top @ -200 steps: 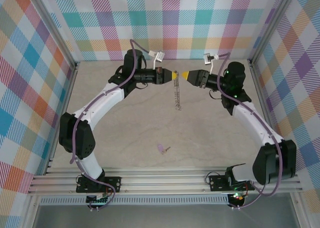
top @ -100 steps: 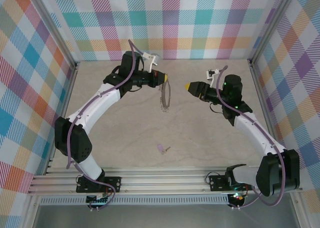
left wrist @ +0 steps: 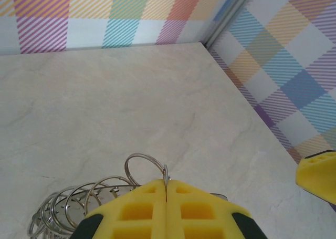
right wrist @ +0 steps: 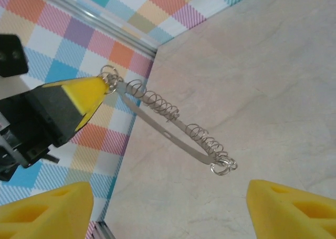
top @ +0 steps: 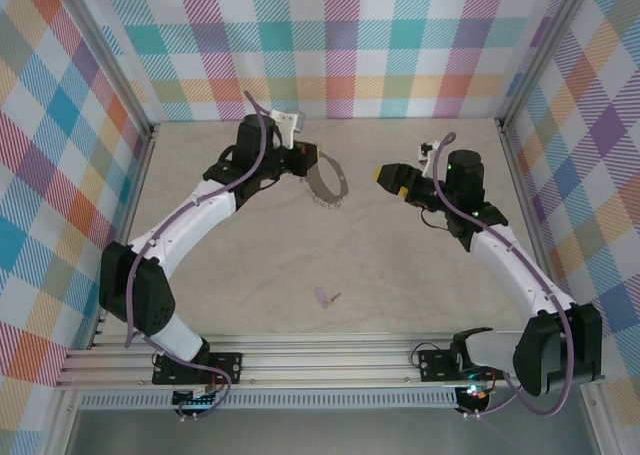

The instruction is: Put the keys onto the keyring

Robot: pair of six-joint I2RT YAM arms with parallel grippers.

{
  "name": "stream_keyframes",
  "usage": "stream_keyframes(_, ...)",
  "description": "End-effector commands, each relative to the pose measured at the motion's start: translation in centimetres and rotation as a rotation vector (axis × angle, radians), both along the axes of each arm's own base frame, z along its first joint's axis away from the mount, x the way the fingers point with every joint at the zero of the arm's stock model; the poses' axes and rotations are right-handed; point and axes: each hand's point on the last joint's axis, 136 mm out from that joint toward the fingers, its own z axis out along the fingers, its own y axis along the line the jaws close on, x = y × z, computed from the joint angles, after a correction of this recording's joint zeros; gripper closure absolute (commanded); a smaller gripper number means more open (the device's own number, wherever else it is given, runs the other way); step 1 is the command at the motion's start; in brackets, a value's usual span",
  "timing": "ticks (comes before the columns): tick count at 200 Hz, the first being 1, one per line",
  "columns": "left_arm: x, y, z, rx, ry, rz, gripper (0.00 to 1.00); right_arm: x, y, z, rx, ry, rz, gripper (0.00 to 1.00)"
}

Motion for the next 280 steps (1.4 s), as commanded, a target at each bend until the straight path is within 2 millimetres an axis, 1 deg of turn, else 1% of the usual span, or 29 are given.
stream_keyframes(1,-0.6,0.9,5.2,-0.100,-0.117,0.042,1.00,0.5,-1.0,1.8,-0.059,-0.054,-0.056,0.21)
stream_keyframes(24,-1.2,0.7,6.4,-0.134,-0.146,0.025,1.00,0.6,-1.2,2.2,-0.079,-0.072,-0.057,0.22)
stream_keyframes(48,-1.0,0.9,6.7,-0.137,-0.151,0.053,1.00,0.3,-0.6,3.4,-0.062,-0.120,-0.013,0.23)
stream_keyframes(60,-0.5,1.4,6.6,-0.136,-0.143,0.095,1.00,0.4,-0.2,4.1,-0.045,-0.140,0.006,0.24)
stream_keyframes(82,-0.3,1.5,6.1,-0.133,-0.152,0.105,1.00,0.8,0.5,5.1,-0.020,-0.156,0.043,0.26)
stream_keyframes(108,-0.5,1.0,6.0,-0.117,-0.177,0.066,1.00,1.4,1.2,5.5,0.010,-0.155,0.075,0.27)
stream_keyframes(126,-1.3,0.2,6.4,-0.116,-0.227,-0.011,1.00,1.7,1.5,5.4,0.026,-0.142,0.089,0.28)
stream_keyframes(145,-1.5,-0.7,6.5,-0.124,-0.240,-0.069,1.00,1.8,1.8,5.3,0.030,-0.138,0.107,0.29)
stream_keyframes(184,-1.1,-2.1,6.4,-0.156,-0.240,-0.139,1.00,1.7,2.0,5.4,0.020,-0.156,0.128,0.29)
stream_keyframes(218,-0.4,-2.7,7.1,-0.187,-0.233,-0.152,1.00,1.4,1.9,6.0,0.023,-0.182,0.129,0.30)
stream_keyframes(234,0.0,-3.0,7.1,-0.197,-0.217,-0.160,1.00,1.5,1.9,6.1,0.032,-0.192,0.120,0.30)
stream_keyframes(280,-0.4,-4.4,8.1,-0.228,-0.220,-0.259,1.00,2.3,2.3,6.3,0.057,-0.204,0.133,0.31)
